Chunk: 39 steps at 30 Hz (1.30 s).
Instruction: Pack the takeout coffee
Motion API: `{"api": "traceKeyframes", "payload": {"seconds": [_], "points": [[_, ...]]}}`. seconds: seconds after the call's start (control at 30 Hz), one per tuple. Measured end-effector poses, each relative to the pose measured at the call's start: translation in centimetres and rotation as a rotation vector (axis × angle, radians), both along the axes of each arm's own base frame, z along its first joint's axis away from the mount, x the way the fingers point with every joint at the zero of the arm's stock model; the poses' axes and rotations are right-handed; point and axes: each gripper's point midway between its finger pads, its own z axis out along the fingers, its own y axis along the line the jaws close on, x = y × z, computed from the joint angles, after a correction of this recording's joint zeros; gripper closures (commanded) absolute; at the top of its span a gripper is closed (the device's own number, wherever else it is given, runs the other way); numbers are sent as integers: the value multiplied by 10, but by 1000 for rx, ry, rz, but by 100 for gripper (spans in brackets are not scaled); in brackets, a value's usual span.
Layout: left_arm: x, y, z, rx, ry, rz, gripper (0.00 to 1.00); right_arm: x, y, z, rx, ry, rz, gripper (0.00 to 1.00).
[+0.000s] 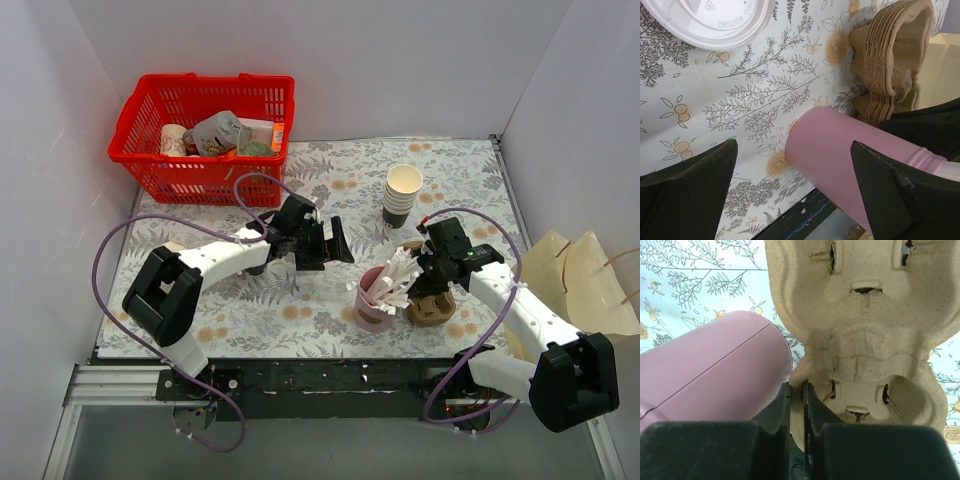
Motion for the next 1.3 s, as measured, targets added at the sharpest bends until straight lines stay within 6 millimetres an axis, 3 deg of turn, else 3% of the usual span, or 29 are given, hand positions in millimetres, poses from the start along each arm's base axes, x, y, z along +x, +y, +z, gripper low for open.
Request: {"api": "traceKeyframes", "payload": {"seconds": [0.2, 0.4, 0.5, 0.7, 0.8, 1.1, 1.2, 1.3], "points": [[-7, 5, 0, -4, -2, -3, 2, 2, 1, 4, 2, -8, -8, 99], [-32, 22, 5, -21, 6, -9, 2, 3, 0, 8, 2, -13, -22, 99], [-44, 28, 25, -69, -15, -7, 2, 3, 0, 9, 3, -14, -25, 99], [-64, 32, 94, -233, -120, -29, 2, 5, 1, 19, 7, -23, -27, 99], [-70, 32, 108, -269, -147, -42, 2, 7, -2, 26, -16, -22, -25, 99], [-72, 31, 86, -231, -89, -45, 2, 8, -33, 23, -199, -9, -80, 99], [-73, 31, 85, -229, -86, -48, 2, 12, -45, 29, -279, -14, -101, 99], [-73, 31, 84, -226, -84, -48, 2, 13, -52, 22, -334, 22, -98, 99]]}}
